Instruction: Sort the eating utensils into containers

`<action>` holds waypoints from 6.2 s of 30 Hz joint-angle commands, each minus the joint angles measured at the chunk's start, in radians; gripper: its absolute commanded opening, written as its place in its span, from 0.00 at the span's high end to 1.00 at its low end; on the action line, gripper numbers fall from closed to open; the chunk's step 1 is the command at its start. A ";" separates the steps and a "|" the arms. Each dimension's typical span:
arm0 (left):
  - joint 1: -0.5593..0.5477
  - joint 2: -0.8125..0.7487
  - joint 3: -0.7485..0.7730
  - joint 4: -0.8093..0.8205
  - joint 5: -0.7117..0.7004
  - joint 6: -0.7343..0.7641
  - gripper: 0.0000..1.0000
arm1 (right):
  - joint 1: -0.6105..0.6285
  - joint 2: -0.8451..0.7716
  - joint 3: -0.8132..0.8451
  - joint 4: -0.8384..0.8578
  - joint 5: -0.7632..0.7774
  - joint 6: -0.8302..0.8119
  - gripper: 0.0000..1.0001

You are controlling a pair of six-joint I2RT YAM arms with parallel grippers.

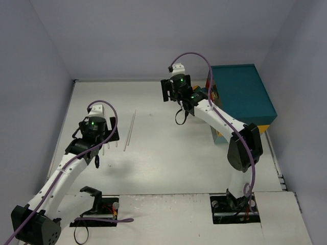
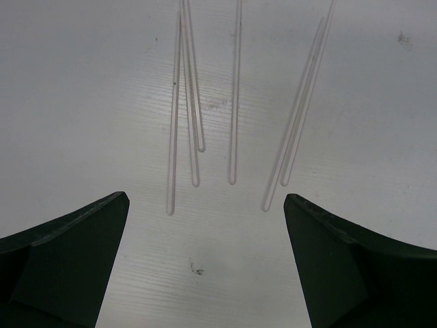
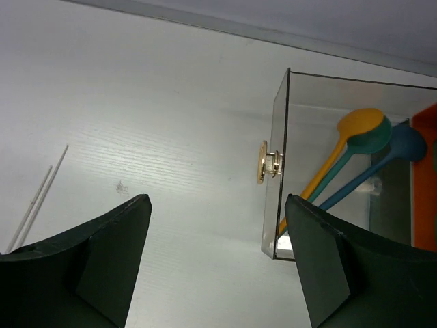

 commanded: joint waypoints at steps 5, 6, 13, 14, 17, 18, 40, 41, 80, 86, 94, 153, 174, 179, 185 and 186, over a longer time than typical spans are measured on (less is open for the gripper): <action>0.007 0.002 0.027 0.049 -0.024 0.002 0.03 | -0.007 0.144 0.115 0.023 -0.095 -0.045 0.20; 0.007 0.002 0.027 0.049 -0.024 0.002 0.03 | -0.007 0.152 0.119 0.023 -0.095 -0.050 0.19; 0.007 0.007 0.028 0.046 -0.023 0.003 0.03 | -0.007 0.223 0.142 0.023 -0.017 -0.060 0.09; 0.007 0.007 0.028 0.046 -0.024 0.003 0.03 | -0.007 0.228 0.141 0.023 0.002 -0.057 0.08; 0.007 0.009 0.028 0.046 -0.024 0.003 0.03 | -0.009 0.228 0.138 0.023 0.108 -0.051 0.05; 0.007 0.012 0.028 0.046 -0.024 0.003 0.03 | -0.011 0.226 0.136 0.023 0.139 -0.046 0.04; 0.007 0.047 0.036 0.039 -0.002 0.002 0.03 | -0.168 0.149 0.046 -0.065 0.358 -0.010 0.00; 0.007 0.047 0.036 0.039 -0.002 0.002 0.03 | -0.172 0.146 0.044 -0.069 0.364 -0.010 0.00; 0.007 -0.002 0.066 -0.041 -0.057 0.082 0.02 | -0.177 -0.186 -0.052 -0.142 0.212 -0.056 0.00; 0.008 -0.106 0.074 -0.072 -0.043 0.146 0.02 | -0.193 -0.164 -0.077 -0.148 0.186 -0.054 0.00; 0.008 -0.167 0.021 -0.031 -0.064 0.143 0.02 | -0.206 -0.135 -0.103 -0.161 0.195 -0.039 0.00; 0.009 -0.095 0.021 -0.017 -0.066 0.177 0.03 | -0.015 -0.199 -0.033 -0.261 0.156 -0.034 0.00; 0.009 -0.098 0.020 -0.018 -0.066 0.179 0.03 | 0.013 -0.144 0.050 -0.264 -0.043 0.062 0.00; 0.009 -0.096 0.021 -0.017 -0.064 0.180 0.03 | 0.018 -0.131 0.066 -0.264 -0.028 0.069 0.00; 0.009 -0.085 0.017 -0.014 -0.044 0.179 0.03 | 0.018 -0.153 0.081 -0.267 0.017 0.054 0.00; 0.009 -0.081 0.018 -0.015 -0.038 0.178 0.03 | 0.018 -0.161 0.088 -0.270 0.025 0.048 0.00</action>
